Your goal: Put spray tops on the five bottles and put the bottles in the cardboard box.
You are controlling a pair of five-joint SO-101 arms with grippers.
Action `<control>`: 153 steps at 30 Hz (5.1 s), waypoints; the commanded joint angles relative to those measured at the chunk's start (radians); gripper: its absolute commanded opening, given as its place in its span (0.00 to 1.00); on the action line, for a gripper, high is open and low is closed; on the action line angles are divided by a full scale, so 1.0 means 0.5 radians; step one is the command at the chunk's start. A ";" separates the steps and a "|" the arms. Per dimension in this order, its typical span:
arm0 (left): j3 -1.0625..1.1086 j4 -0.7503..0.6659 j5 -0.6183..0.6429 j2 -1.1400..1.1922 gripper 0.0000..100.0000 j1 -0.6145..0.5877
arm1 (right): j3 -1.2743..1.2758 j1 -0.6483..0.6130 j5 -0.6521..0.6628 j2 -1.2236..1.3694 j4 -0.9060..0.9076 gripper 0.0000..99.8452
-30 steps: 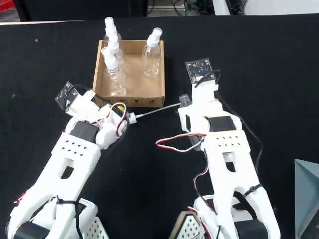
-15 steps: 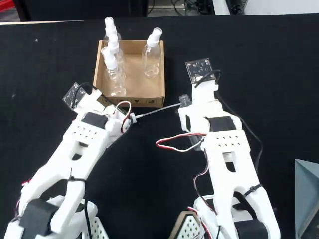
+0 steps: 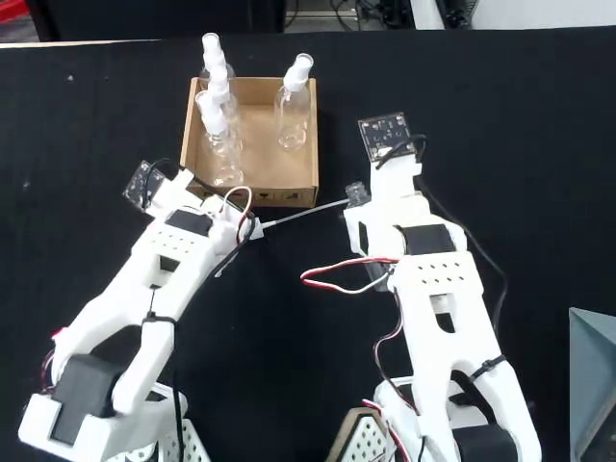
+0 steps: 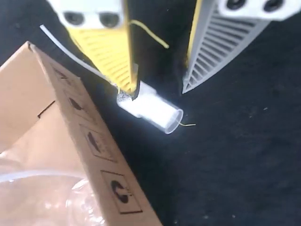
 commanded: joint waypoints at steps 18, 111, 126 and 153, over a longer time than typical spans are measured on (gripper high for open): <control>-0.109 -0.089 0.031 0.144 0.25 -0.029 | -0.011 0.052 0.009 -0.087 -0.058 0.01; 0.434 -0.018 -0.184 -0.973 0.03 -0.204 | -0.008 0.037 0.009 -0.103 0.012 0.01; 0.480 -0.018 -0.187 -1.200 0.03 -0.367 | 0.075 -0.058 0.018 -0.407 0.123 0.01; 0.621 -0.012 -0.187 -1.685 0.03 -0.370 | 0.149 -0.071 0.064 -0.732 0.178 0.01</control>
